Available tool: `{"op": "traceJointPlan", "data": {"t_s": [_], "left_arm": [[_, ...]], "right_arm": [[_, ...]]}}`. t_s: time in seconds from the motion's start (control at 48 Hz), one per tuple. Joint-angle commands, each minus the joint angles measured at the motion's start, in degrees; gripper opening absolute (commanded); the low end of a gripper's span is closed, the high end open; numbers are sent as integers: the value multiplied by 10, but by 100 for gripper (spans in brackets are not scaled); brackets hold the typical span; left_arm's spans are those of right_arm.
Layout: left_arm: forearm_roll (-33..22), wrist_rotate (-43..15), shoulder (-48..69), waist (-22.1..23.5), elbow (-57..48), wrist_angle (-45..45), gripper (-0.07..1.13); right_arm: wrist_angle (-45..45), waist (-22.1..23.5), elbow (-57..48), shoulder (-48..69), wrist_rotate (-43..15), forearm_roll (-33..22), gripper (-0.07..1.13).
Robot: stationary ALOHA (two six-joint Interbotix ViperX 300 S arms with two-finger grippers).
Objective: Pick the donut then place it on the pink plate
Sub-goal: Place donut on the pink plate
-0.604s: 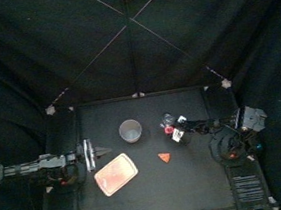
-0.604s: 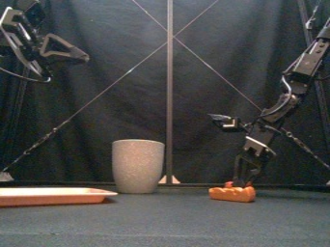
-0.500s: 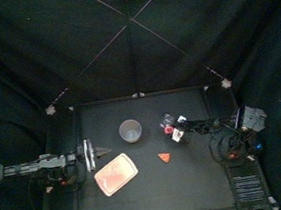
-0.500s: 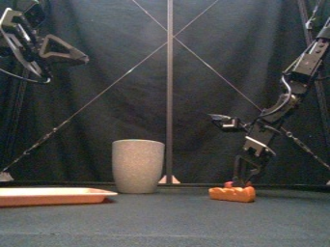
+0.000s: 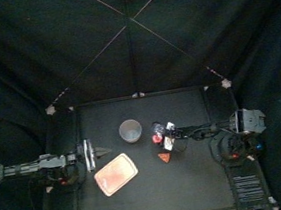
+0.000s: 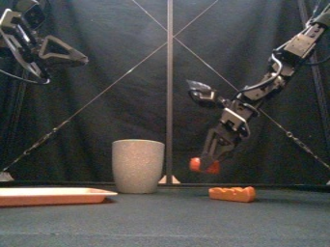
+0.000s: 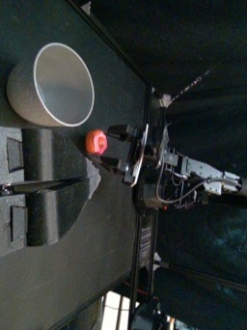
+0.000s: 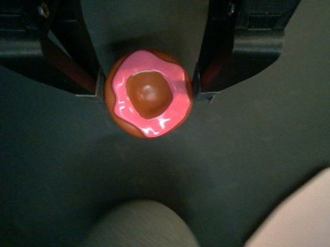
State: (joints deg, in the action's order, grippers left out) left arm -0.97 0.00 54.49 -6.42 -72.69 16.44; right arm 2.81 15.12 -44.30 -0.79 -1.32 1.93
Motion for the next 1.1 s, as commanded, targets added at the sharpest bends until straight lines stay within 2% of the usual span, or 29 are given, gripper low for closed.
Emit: {"op": "traceJointPlan", "data": {"t_s": [0.021,0.167,0.375,0.833,1.0,1.104], "left_arm": [[-1,1,-3,-1,7,6,3],[-4,1,-3,-1,7,6,3],[-4,1,-3,-1,4,6,3],[-4,-2,-3,-2,-3,6,3],[-4,-2,-3,-2,-6,6,3],[-4,-2,-3,-2,-9,6,3]], "right_arm": [[4,-50,45,7,-1,6,72],[21,-99,91,-20,-1,15,72],[22,-132,180,-98,-1,24,72],[-29,-158,383,-244,-1,40,75],[-78,-165,435,-277,-2,45,82],[-93,-168,455,-290,-2,46,90]]}}
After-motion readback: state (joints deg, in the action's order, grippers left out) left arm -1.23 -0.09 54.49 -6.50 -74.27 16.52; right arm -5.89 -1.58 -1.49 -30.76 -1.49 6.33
